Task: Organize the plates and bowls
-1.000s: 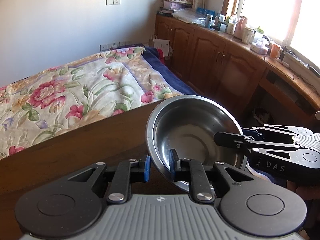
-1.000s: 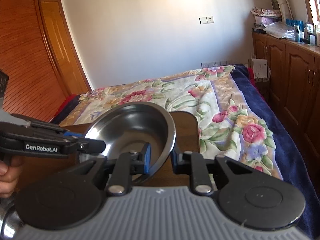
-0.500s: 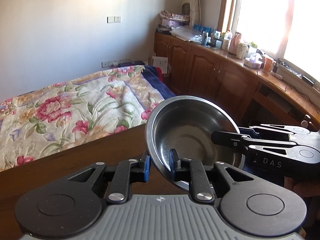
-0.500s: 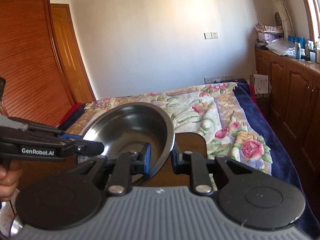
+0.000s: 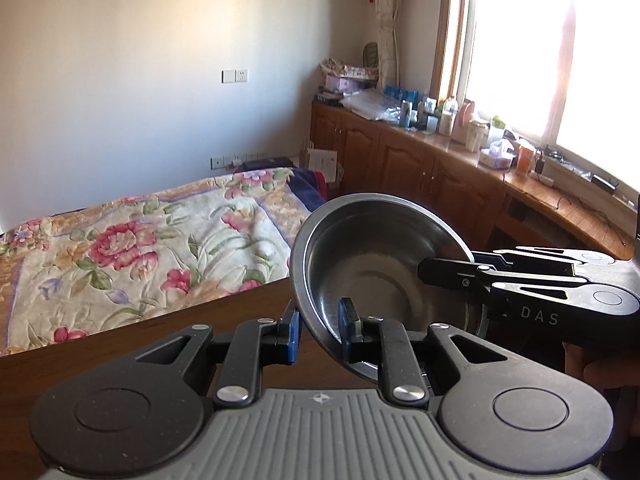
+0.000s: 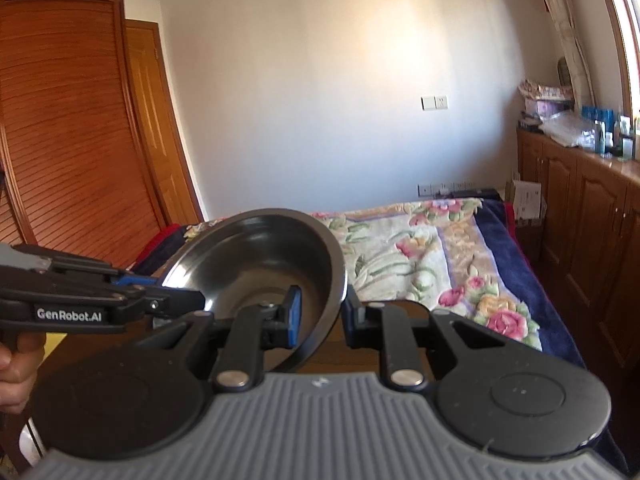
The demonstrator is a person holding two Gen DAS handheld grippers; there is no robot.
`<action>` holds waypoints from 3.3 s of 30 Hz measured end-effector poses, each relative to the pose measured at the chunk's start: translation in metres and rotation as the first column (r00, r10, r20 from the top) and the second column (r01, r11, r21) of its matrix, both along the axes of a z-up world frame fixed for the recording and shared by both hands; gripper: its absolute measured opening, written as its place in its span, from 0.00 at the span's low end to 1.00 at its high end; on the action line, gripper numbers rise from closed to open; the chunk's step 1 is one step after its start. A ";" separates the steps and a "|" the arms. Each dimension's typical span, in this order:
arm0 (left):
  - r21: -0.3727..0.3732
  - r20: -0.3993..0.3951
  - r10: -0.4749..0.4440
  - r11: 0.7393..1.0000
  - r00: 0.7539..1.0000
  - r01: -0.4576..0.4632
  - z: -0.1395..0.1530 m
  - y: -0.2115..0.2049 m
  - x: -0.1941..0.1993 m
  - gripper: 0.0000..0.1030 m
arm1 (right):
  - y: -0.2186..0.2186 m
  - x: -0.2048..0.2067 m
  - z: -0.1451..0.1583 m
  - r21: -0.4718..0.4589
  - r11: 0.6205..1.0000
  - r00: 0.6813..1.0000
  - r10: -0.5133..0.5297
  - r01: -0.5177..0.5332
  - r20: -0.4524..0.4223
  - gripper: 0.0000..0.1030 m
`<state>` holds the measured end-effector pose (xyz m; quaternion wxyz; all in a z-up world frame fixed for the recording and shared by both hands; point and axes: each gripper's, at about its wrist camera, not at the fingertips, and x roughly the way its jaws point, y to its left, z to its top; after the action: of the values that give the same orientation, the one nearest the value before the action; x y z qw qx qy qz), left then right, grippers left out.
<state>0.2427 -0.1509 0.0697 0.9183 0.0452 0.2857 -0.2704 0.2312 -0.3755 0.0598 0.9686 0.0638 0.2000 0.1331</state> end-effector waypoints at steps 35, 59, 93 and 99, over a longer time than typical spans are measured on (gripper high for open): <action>-0.120 0.035 0.071 0.991 0.997 -0.066 -0.027 0.083 -0.117 0.21 | 0.047 -0.077 -0.015 -0.002 0.998 0.997 0.063 -0.063 0.044 0.22; -0.047 0.000 0.150 0.988 0.989 -0.149 -0.105 0.092 -0.128 0.20 | 0.079 -0.090 -0.088 0.043 0.999 0.999 0.032 -0.031 -0.022 0.22; -0.076 0.145 0.221 0.974 0.965 -0.212 -0.113 0.104 -0.150 0.69 | 0.082 -0.113 -0.087 -0.058 0.997 0.995 -0.050 0.056 0.087 0.22; -0.086 0.178 0.236 0.971 0.955 -0.223 -0.118 0.102 -0.150 0.84 | 0.075 -0.113 -0.093 -0.043 0.996 0.993 -0.071 0.075 0.093 0.49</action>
<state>0.0932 -0.0493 -0.0484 0.9672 0.0071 0.1924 -0.1656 0.1186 -0.3001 -0.0333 0.9822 0.0423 0.1560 0.0956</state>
